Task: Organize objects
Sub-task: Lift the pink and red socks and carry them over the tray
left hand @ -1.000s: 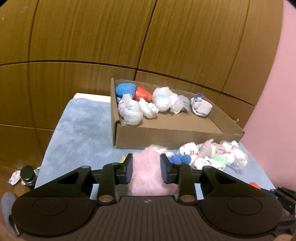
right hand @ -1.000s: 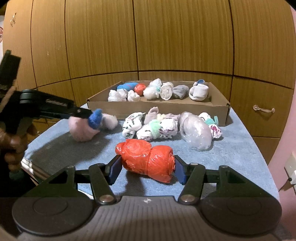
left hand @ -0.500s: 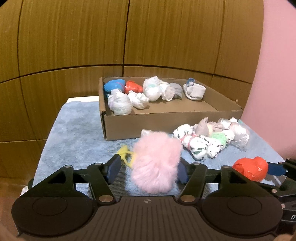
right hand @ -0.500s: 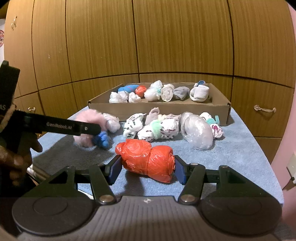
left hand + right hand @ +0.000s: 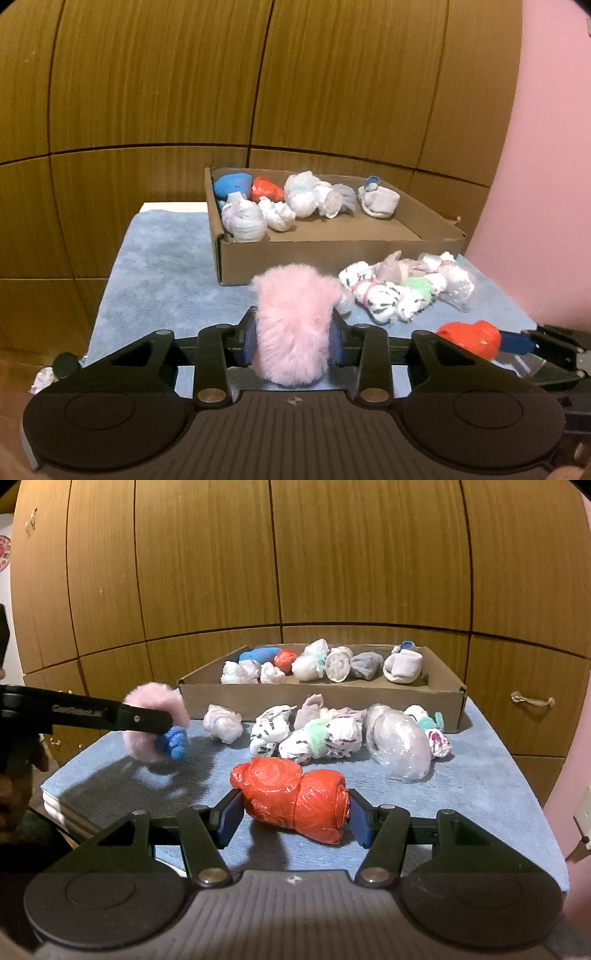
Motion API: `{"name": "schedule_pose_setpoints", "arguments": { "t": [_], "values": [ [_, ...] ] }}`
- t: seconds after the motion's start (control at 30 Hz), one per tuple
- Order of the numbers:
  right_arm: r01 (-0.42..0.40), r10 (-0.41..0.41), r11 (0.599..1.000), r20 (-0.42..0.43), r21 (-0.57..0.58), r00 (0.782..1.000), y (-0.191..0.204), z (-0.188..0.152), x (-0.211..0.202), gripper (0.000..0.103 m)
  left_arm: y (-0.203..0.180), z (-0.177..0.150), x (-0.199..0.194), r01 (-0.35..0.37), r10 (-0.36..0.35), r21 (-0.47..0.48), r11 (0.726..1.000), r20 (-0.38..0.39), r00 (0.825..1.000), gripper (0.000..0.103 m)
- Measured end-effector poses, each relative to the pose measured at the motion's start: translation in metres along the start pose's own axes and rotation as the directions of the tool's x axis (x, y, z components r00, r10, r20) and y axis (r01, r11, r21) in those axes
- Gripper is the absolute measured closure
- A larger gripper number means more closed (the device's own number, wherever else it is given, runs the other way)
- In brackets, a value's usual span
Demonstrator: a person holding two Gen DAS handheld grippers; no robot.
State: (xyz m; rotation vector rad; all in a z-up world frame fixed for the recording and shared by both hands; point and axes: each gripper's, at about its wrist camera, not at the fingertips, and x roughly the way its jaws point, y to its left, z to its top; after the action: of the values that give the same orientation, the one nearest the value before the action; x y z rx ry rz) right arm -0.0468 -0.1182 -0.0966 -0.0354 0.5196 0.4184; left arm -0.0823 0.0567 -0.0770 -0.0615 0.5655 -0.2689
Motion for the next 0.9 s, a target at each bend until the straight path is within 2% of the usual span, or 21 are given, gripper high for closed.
{"name": "schedule_pose_setpoints", "arguments": {
  "t": [0.13, 0.2, 0.23, 0.3, 0.33, 0.37, 0.47, 0.57, 0.9],
  "values": [
    [-0.005, 0.004, 1.000, -0.010, -0.015, 1.000, 0.001, -0.001, 0.003, 0.047, 0.003, -0.006, 0.012, -0.027, 0.027, -0.007, 1.000, -0.020, 0.999, 0.053],
    [-0.006, 0.006, 1.000, -0.013, -0.020, 1.000, 0.001, -0.001, 0.003, 0.047, 0.002, -0.006, 0.016, -0.040, 0.040, 0.002, 0.999, -0.006, 0.999, 0.044],
    [-0.007, 0.006, 1.000, -0.014, -0.024, 1.000, 0.000, -0.001, 0.003, 0.047, 0.002, -0.006, 0.018, -0.046, 0.046, 0.010, 0.999, -0.005, 0.999, 0.035],
    [-0.008, 0.008, 1.000, -0.014, -0.026, 1.000, 0.000, -0.001, 0.004, 0.048, 0.002, -0.006, 0.023, -0.043, 0.043, 0.018, 0.999, -0.006, 0.999, 0.037],
    [-0.008, 0.007, 1.000, -0.013, -0.027, 1.000, 0.000, -0.001, 0.003, 0.048, 0.003, -0.006, 0.025, -0.034, 0.034, 0.014, 0.999, -0.011, 0.999, 0.041],
    [-0.008, 0.008, 1.000, -0.012, -0.028, 1.000, -0.001, -0.001, 0.003, 0.048, 0.003, -0.006, 0.027, -0.024, 0.024, 0.013, 1.000, -0.014, 1.000, 0.050],
    [-0.016, 0.016, 0.999, -0.010, -0.028, 1.000, -0.002, 0.000, 0.002, 0.049, 0.003, -0.006, 0.031, -0.024, 0.024, 0.014, 1.000, -0.015, 1.000, 0.058],
    [-0.019, 0.019, 0.999, -0.007, -0.031, 1.000, -0.002, 0.002, -0.001, 0.049, 0.005, -0.005, 0.024, -0.018, 0.018, -0.015, 1.000, 0.001, 1.000, 0.060],
    [-0.030, 0.031, 0.999, 0.070, -0.016, 0.997, -0.003, 0.020, -0.025, 0.049, -0.024, 0.023, -0.012, 0.020, -0.020, 0.010, 1.000, 0.036, 0.999, 0.060]
  ]
}}
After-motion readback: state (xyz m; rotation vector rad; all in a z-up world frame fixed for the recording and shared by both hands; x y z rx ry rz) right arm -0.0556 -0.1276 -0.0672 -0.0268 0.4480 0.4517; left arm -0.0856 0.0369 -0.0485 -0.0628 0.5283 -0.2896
